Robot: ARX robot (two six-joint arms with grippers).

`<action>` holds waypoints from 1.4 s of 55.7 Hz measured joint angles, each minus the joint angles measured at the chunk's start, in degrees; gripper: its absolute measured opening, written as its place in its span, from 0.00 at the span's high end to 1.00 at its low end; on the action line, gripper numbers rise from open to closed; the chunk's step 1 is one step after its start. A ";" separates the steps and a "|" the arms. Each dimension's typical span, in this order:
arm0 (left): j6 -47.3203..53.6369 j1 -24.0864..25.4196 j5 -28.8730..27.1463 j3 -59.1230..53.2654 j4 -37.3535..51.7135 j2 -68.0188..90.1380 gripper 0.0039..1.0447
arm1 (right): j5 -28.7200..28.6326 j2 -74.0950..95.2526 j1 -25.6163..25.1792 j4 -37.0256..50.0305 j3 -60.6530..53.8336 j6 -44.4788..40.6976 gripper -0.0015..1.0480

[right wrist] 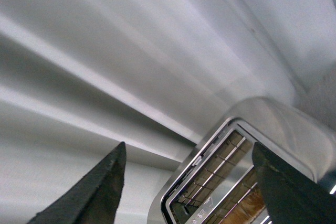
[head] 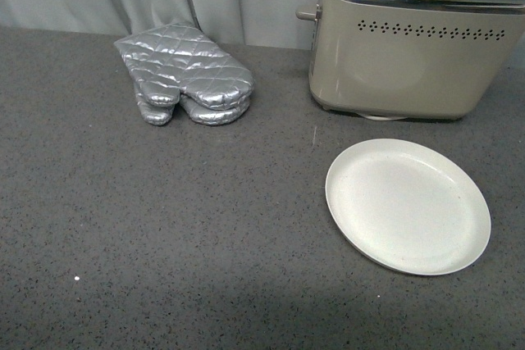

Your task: Put bread into toaster

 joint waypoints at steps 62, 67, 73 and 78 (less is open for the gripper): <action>0.00 0.00 0.00 0.00 0.00 0.00 0.06 | -30.77 -62.25 -13.40 19.80 -67.67 -56.83 0.71; 0.00 0.00 0.00 0.00 0.00 0.00 0.06 | -30.80 -63.69 -13.40 20.96 -69.64 -56.57 0.86; 0.00 0.00 0.00 0.00 0.00 0.00 0.06 | -30.80 -66.01 -13.40 18.80 -70.93 -56.48 0.99; 0.00 0.00 0.00 0.00 0.00 0.00 0.06 | -30.84 -69.09 -13.40 16.15 -70.93 -56.39 0.99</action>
